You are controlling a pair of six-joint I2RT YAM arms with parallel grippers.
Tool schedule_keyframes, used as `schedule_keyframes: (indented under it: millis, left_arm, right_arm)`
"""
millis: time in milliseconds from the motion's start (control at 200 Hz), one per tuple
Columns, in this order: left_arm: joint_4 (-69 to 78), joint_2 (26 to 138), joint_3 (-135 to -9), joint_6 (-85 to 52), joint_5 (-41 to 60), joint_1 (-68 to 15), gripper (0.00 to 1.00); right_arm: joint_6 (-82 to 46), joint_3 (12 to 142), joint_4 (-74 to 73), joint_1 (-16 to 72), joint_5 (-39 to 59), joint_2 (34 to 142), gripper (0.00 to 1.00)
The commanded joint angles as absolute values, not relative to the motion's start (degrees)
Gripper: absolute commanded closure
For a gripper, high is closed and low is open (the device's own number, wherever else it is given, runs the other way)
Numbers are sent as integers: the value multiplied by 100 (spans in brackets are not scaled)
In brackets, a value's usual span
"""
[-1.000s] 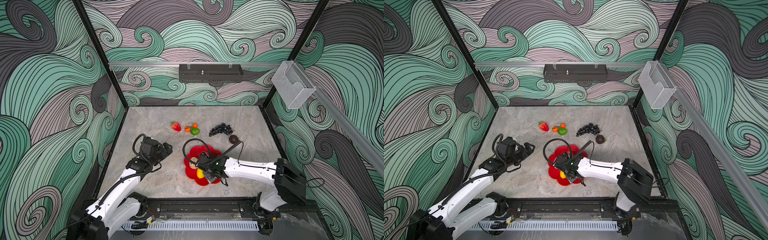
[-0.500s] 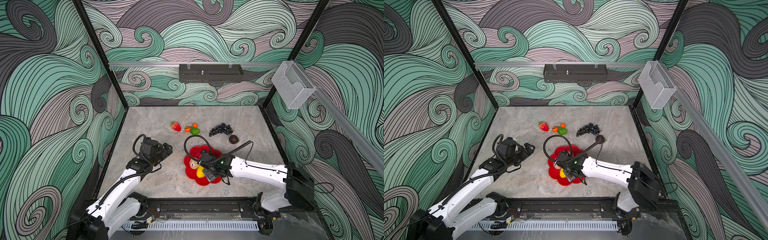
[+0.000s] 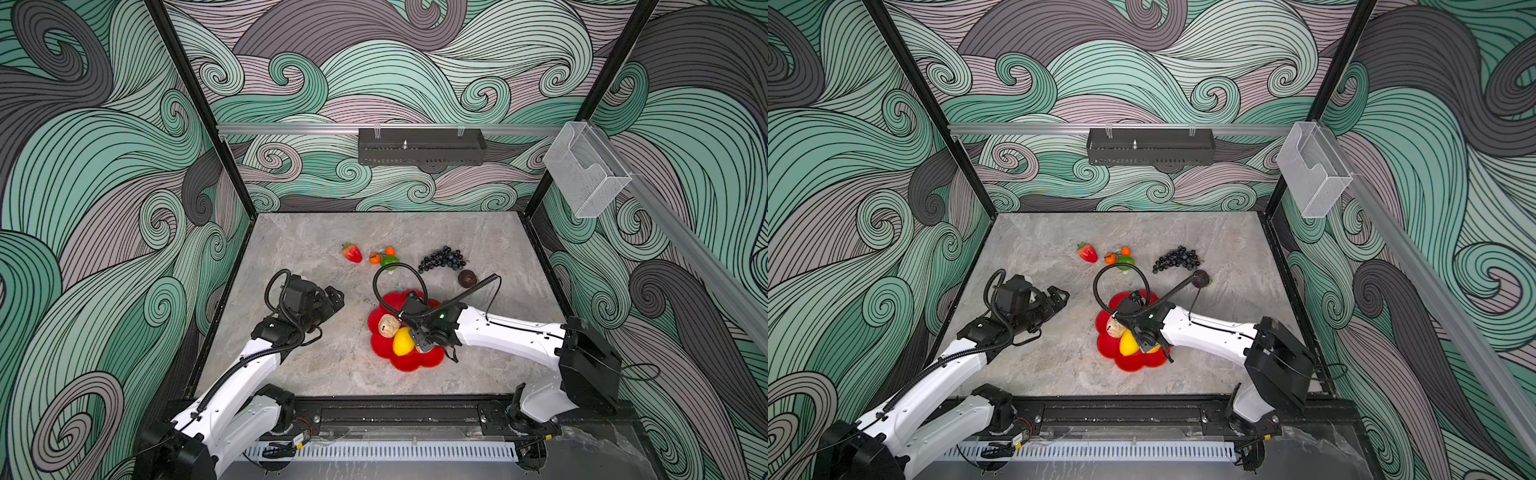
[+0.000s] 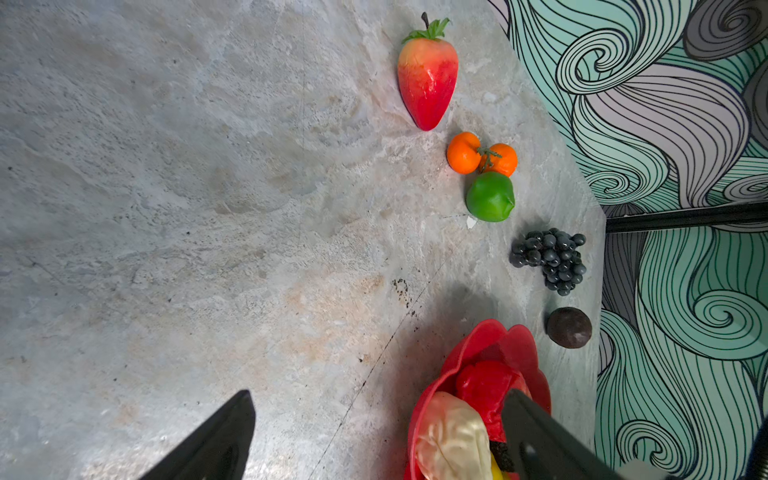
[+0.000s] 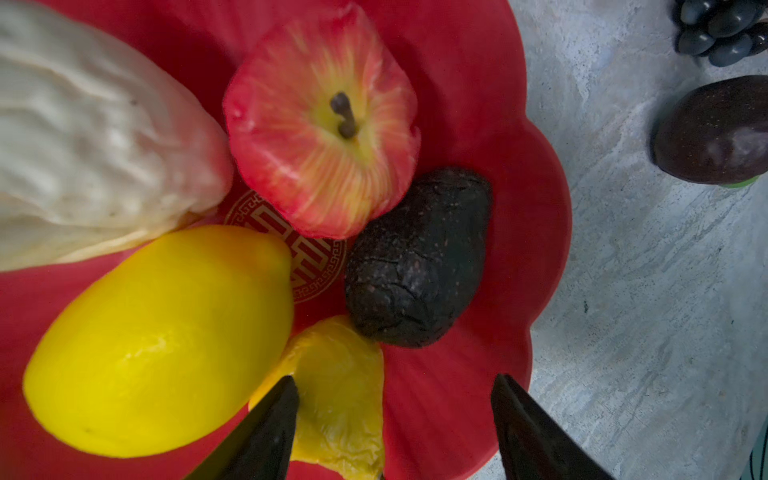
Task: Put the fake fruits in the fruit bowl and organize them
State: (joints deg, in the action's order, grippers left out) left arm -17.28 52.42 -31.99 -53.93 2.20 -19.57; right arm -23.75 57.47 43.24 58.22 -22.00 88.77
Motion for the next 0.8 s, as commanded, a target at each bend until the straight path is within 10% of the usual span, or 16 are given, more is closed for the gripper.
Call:
schedule_keyframes:
  millis: [0,796]
  left_arm:
    - [-1851,5185,-3187,-5322,263,-1912,5]
    - [-1847,5194,-3199,-5291,288,-1898,5]
  right_arm:
    - [-2282,5789,4384,5806,-2134,9077,25]
    - [-2282,6030,4637,5801,-1842,8432,23]
